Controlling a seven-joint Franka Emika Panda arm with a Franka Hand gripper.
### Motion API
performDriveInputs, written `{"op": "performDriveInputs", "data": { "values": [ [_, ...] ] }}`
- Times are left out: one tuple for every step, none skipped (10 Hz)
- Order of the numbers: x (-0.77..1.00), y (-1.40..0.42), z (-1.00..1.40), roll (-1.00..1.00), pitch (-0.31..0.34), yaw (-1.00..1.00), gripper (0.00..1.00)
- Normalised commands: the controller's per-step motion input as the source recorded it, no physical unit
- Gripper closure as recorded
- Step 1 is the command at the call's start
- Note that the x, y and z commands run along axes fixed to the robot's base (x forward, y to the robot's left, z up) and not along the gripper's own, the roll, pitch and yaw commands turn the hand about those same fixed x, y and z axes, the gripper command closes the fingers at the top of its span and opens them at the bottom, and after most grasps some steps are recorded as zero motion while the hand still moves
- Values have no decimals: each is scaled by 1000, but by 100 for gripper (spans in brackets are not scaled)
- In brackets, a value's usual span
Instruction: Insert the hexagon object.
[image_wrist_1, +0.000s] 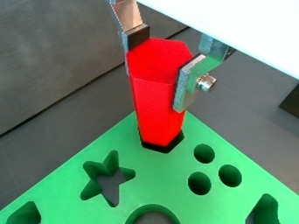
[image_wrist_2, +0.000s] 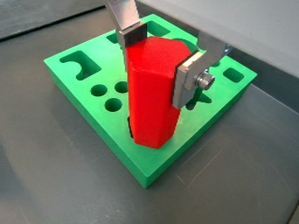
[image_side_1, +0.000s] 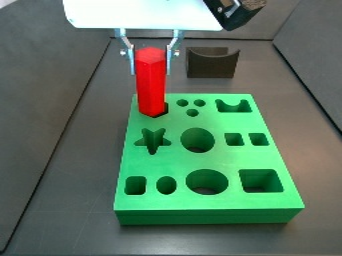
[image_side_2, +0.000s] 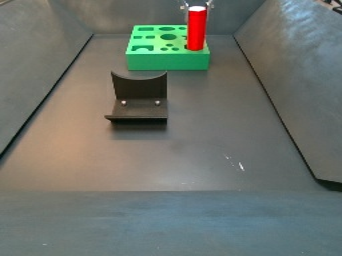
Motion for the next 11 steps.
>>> {"op": "performDriveInputs", "data": {
  "values": [
    [180, 0, -811, -37, 0, -57, 100],
    [194, 0, -811, -67, 0, -57, 100],
    [354, 0, -834, -69, 30, -23, 100],
    [431, 46, -866, -77, 57, -9, 100],
    [331, 17, -920, -54, 27, -31, 100],
    [0, 0, -891, -69, 0, -103, 100],
    [-249, 0, -814, -50, -51, -66, 100],
    [-349, 0, -769, -11, -73, -11, 100],
    [-291, -31, -597, 6, -91, 86, 100],
    [-89, 0, -423, 17, -54, 257, 100],
    [-40, 0, -14, -24, -60, 0, 100]
  ]
}}
